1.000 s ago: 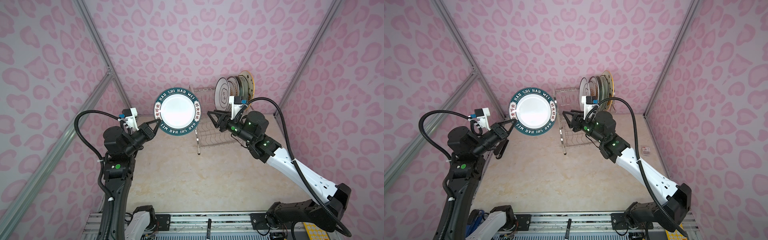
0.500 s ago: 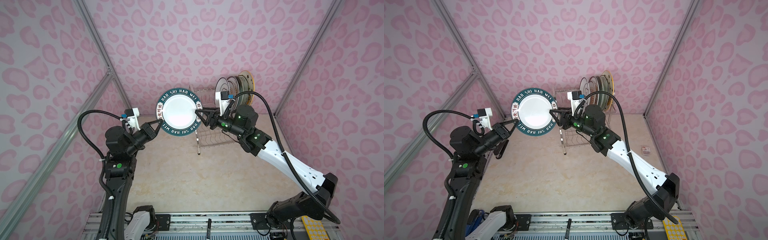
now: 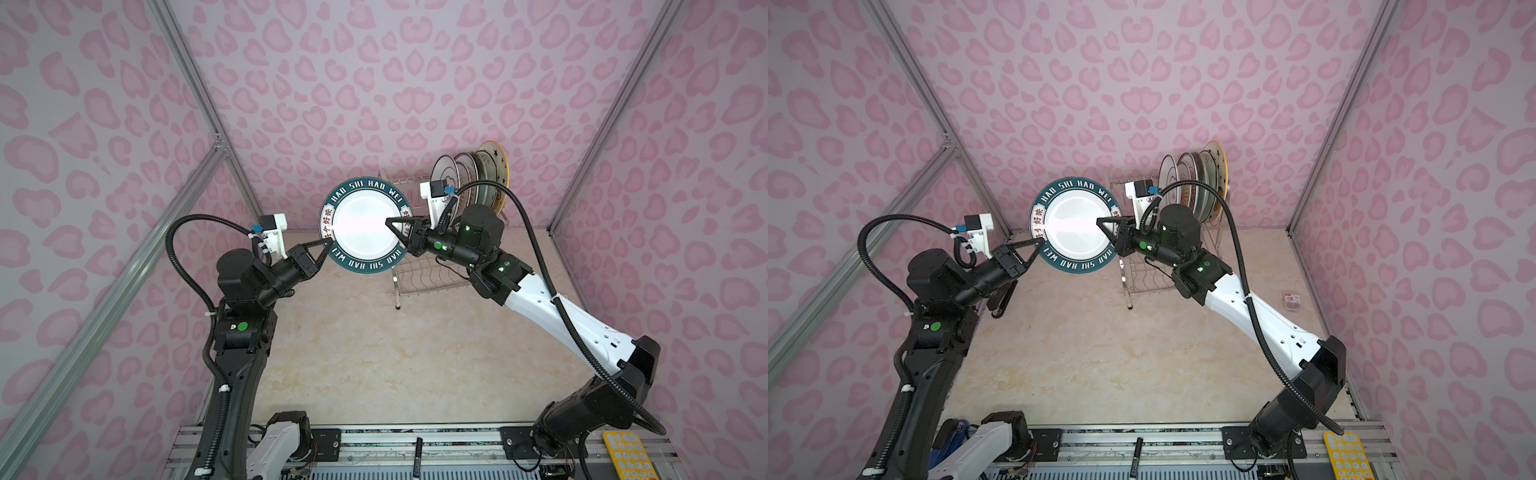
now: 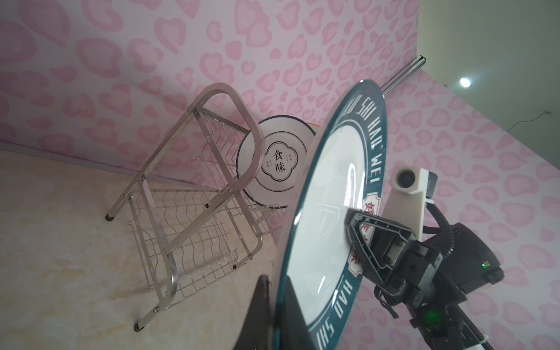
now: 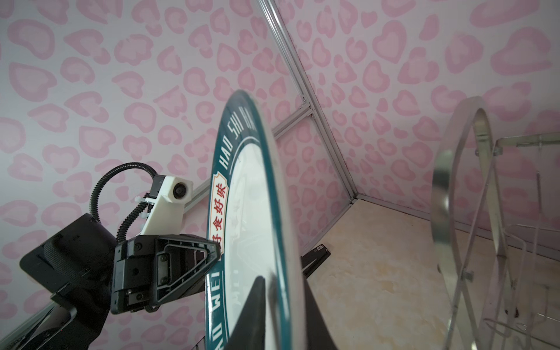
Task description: Load the plates into the dish rack
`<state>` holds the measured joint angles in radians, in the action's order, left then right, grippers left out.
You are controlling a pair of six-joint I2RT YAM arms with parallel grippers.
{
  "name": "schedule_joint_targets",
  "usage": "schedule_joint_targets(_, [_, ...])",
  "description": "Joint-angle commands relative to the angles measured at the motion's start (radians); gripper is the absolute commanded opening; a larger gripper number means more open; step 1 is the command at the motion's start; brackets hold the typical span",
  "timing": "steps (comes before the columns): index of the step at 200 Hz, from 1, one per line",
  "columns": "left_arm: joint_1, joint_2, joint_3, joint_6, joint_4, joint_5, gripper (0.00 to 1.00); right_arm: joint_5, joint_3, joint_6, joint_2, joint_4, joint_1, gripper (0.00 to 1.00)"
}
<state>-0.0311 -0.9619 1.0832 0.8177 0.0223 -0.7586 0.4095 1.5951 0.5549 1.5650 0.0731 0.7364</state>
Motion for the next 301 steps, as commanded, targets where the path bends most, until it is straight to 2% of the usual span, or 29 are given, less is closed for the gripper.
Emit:
schedule_joint_targets(1, [0.003, -0.005, 0.004, 0.010, -0.051, 0.004, 0.03, 0.037, 0.005, -0.022, -0.003, 0.017, 0.003, 0.08])
schedule_joint_targets(20, [0.006, -0.008, 0.008, 0.009, -0.052, 0.005, 0.03, 0.040, 0.007, -0.021, -0.005, 0.017, 0.002, 0.00])
schedule_joint_targets(53, [0.006, -0.011, 0.009, 0.010, -0.046, 0.008, 0.04, 0.047, 0.002, -0.003, -0.009, 0.027, -0.008, 0.00])
schedule_joint_targets(93, [0.005, -0.013, 0.010, 0.009, -0.037, 0.016, 0.33, 0.024, -0.013, 0.006, -0.018, 0.040, -0.024, 0.00])
schedule_joint_targets(102, [0.005, -0.011, 0.009, 0.006, -0.036, 0.015, 0.35, 0.016, -0.012, 0.000, -0.020, 0.037, -0.028, 0.00])
schedule_joint_targets(108, [0.006, -0.010, 0.009, 0.004, -0.035, 0.016, 0.41, 0.010, -0.012, -0.004, -0.024, 0.033, -0.031, 0.00])
schedule_joint_targets(181, [0.006, 0.030, 0.015, -0.087, 0.088, 0.092, 0.47, -0.105, 0.015, -0.092, -0.066, -0.019, -0.056, 0.00])
schedule_joint_targets(253, [0.010, 0.055, -0.023, -0.151, 0.203, 0.204, 0.48, -0.337, 0.103, -0.260, -0.100, -0.074, -0.054, 0.00])
schedule_joint_targets(273, [0.015, 0.057, -0.035, -0.161, 0.218, 0.222, 0.48, -0.479, 0.128, -0.331, -0.103, -0.088, -0.038, 0.00])
schedule_joint_targets(301, [0.019, 0.067, -0.045, -0.173, 0.235, 0.234, 0.48, -0.742, 0.189, -0.446, -0.060, -0.117, 0.004, 0.00])
